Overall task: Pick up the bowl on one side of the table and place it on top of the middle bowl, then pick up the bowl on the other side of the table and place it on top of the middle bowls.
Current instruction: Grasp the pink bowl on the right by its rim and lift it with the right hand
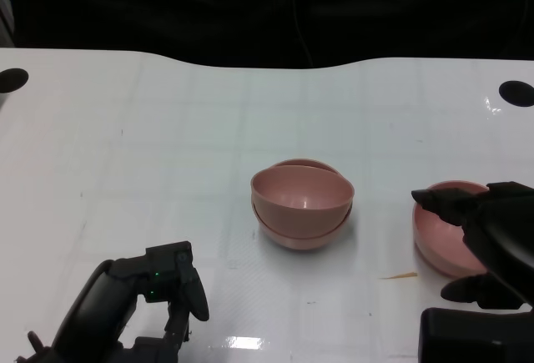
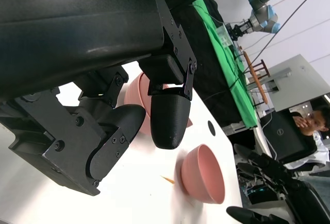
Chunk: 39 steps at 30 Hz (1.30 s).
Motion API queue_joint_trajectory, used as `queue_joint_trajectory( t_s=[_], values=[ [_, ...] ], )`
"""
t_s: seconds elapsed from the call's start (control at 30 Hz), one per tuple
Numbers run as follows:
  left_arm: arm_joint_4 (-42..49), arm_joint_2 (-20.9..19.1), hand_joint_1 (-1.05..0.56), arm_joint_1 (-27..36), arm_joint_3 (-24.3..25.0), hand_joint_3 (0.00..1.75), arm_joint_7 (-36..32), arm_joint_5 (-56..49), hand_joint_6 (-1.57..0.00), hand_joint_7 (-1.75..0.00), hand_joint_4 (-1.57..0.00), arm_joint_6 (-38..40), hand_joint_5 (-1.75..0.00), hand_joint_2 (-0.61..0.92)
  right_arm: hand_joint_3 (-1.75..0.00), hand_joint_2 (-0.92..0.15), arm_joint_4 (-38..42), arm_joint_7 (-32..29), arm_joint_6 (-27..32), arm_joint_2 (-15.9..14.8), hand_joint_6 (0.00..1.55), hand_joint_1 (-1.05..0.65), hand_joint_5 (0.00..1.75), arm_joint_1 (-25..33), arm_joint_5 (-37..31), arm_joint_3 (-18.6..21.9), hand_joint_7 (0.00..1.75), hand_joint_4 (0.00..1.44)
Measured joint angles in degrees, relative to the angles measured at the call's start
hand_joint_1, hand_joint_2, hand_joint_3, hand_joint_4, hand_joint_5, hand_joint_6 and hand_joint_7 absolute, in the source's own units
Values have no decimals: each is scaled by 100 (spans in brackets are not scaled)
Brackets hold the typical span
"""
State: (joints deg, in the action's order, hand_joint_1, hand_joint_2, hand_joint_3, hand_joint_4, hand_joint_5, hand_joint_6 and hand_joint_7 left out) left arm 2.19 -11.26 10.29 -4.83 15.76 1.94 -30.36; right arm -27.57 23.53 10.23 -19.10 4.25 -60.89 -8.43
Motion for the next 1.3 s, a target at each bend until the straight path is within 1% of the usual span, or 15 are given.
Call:
queue_joint_trajectory(
  t_s=[0.1, 0.27, 0.4, 0.7, 0.77, 0.9, 0.93, 0.97, 1.0, 1.03, 1.07, 1.1, 1.23, 1.27, 1.3],
  values=[
    [0, 29, -7, -15, 0, 152, -3, -53, -79, -156, -86, 1, -175, 35, 0, -80, 180, 59, 50, -35, 43, -55, 24, -151, -91, -94, 3, 44],
    [-5, 64, -6, -34, 1, 151, -14, -213, -79, -155, -85, 14, -175, 36, -1, -83, 852, 57, 112, -95, 42, -55, 19, -479, -272, -350, 1, 45],
    [-6, 79, -6, -49, 1, 150, -18, -255, -79, -155, -86, 16, -175, 36, -1, -84, 1334, 87, 285, -96, 42, -53, 16, -781, -481, -571, 1, 46],
    [-23, 82, -3, -39, 11, 150, -18, -246, -79, -155, -85, 13, -175, 36, -1, -88, 2669, 7, 536, -106, 46, -49, 16, -1384, -596, -998, 1, 64],
    [-26, 82, -3, -36, 12, 150, -17, -239, -79, -155, -85, 9, -175, 36, -1, -89, 2939, -41, 575, -106, 49, -49, 22, -1508, -597, -1092, 3, 76],
    [-28, 80, -3, -35, 15, 150, -17, -240, -79, -155, -86, 5, -175, 36, -2, -92, 3349, -139, 633, -120, 53, -50, 24, -1706, -597, -1268, 3, 81],
    [-30, 80, -3, -36, 15, 150, -17, -239, -79, -155, -86, 5, -175, 36, -4, -92, 3418, -179, 630, -125, 60, -46, 50, -1755, -589, -1300, 4, 81],
    [-30, 79, -4, -36, 16, 150, -17, -239, -79, -155, -86, 5, -175, 36, -7, -92, 3509, -267, 629, -125, 67, -43, 88, -1812, -578, -1331, 3, 75],
    [-30, 79, -4, -35, 17, 150, -17, -239, -79, -155, -86, 5, -175, 36, -8, -92, 3596, -355, 627, -125, 70, -41, 108, -1873, -558, -1361, 3, 73],
    [-30, 78, -4, -36, 17, 150, -17, -240, -79, -155, -86, 5, -175, 36, -9, -92, 3697, -453, 618, -125, 71, -38, 124, -1937, -532, -1390, 2, 76],
    [-31, 77, -4, -34, 19, 151, -17, -240, -79, -155, -85, 5, -175, 36, -14, -92, 3805, -538, 605, -125, 71, -33, 130, -1992, -510, -1407, 1, 81],
    [-31, 76, -4, -35, 20, 151, -17, -240, -79, -155, -85, 5, -175, 36, -16, -92, 3915, -605, 588, -128, 72, -32, 132, -2057, -482, -1422, 1, 82],
    [-32, 76, -5, -34, 20, 152, -18, -240, -79, -156, -85, 4, -175, 35, -17, -92, 4133, -726, 563, -176, 72, -31, 133, -2204, -418, -1484, 1, 84],
    [-32, 76, -4, -35, 19, 152, -17, -241, -79, -156, -85, 4, -175, 36, -20, -92, 4195, -900, 468, -190, 80, -28, 136, -2213, -335, -1484, 4, 84],
    [-33, 76, -4, -35, 20, 153, -18, -246, -78, -156, -85, 4, -175, 36, -19, -92, 4274, -1210, 290, -233, 91, -26, 147, -2193, -215, -1460, 5, 84]
  ],
)
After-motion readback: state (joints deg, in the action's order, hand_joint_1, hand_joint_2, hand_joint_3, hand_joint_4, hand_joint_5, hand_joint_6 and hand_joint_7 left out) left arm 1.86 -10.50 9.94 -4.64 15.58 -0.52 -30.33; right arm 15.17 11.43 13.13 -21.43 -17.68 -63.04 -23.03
